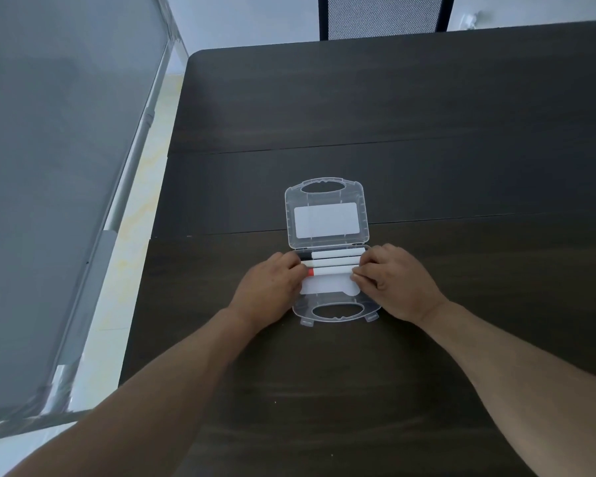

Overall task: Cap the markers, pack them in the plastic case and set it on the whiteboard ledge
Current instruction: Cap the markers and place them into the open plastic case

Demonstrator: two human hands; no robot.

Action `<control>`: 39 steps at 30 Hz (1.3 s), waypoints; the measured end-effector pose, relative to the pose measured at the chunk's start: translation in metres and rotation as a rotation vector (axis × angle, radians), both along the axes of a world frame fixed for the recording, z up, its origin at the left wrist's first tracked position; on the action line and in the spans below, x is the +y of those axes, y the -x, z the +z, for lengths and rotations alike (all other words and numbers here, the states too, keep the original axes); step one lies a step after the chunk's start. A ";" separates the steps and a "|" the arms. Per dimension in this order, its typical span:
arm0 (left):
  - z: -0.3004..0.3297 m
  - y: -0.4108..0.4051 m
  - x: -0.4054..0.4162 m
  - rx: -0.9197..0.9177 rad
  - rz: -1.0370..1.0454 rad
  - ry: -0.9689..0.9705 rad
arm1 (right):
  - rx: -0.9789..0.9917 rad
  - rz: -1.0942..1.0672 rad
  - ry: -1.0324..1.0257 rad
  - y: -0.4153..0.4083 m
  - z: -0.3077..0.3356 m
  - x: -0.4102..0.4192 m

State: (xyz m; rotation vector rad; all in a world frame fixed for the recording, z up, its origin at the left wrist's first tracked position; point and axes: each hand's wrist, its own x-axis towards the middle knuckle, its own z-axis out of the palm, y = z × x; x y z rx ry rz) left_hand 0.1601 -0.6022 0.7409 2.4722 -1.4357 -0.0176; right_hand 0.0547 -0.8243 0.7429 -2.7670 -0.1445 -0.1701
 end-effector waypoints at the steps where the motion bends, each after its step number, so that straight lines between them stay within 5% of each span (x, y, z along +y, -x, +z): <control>1: 0.000 0.000 0.000 -0.003 -0.002 0.006 | 0.000 -0.006 0.003 0.000 0.000 0.001; 13: 0.001 0.001 -0.003 0.012 0.100 0.037 | 0.061 -0.079 0.010 0.004 0.009 0.002; 18: 0.017 -0.012 -0.013 0.238 0.555 0.296 | -0.008 -0.259 -0.151 0.012 0.006 0.004; 24: 0.032 -0.047 -0.035 0.602 0.765 0.438 | 0.172 -0.563 -0.369 0.047 0.001 0.010; 32: 0.035 -0.074 -0.061 1.232 0.751 0.466 | 0.255 -0.555 -0.321 0.058 -0.004 0.009; 39: 0.044 -0.074 -0.067 1.176 0.670 0.502 | 0.242 -0.577 -0.295 0.058 -0.010 0.014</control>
